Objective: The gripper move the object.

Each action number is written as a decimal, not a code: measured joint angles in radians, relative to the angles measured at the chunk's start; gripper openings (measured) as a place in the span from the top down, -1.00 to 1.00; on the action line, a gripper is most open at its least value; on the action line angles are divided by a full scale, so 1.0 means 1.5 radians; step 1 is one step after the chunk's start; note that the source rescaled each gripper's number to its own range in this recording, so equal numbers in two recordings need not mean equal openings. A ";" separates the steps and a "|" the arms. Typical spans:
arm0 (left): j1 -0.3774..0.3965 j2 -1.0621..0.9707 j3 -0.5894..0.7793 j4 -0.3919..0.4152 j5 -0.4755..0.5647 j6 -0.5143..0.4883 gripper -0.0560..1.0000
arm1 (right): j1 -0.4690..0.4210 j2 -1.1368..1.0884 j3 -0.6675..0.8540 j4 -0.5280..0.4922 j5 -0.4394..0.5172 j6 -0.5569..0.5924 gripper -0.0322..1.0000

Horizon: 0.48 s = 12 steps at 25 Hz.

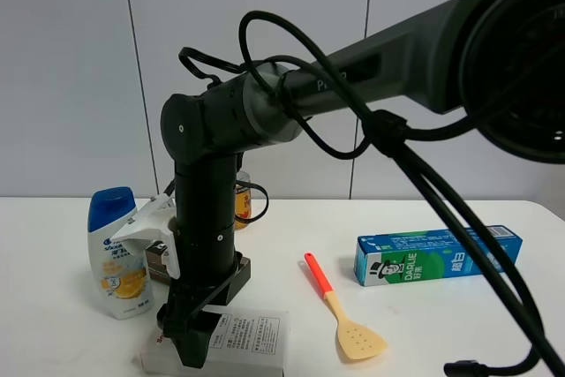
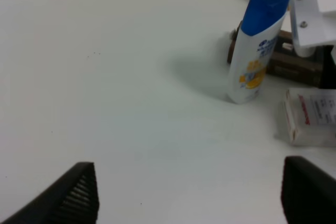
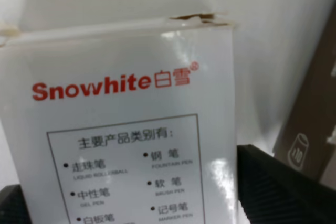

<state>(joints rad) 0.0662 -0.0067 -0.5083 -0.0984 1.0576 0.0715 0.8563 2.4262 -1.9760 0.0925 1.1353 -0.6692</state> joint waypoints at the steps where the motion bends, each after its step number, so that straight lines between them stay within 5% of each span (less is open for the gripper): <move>1: 0.000 0.000 0.000 0.000 0.000 0.000 -1.00 | 0.000 -0.007 0.000 0.000 -0.003 0.007 0.70; 12: 0.000 0.000 0.000 0.000 0.000 0.000 -1.00 | 0.002 -0.254 0.000 -0.001 -0.083 0.065 0.70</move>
<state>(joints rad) 0.0662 -0.0067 -0.5083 -0.0984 1.0576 0.0715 0.8591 2.0451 -1.9760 0.0916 1.0111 -0.5715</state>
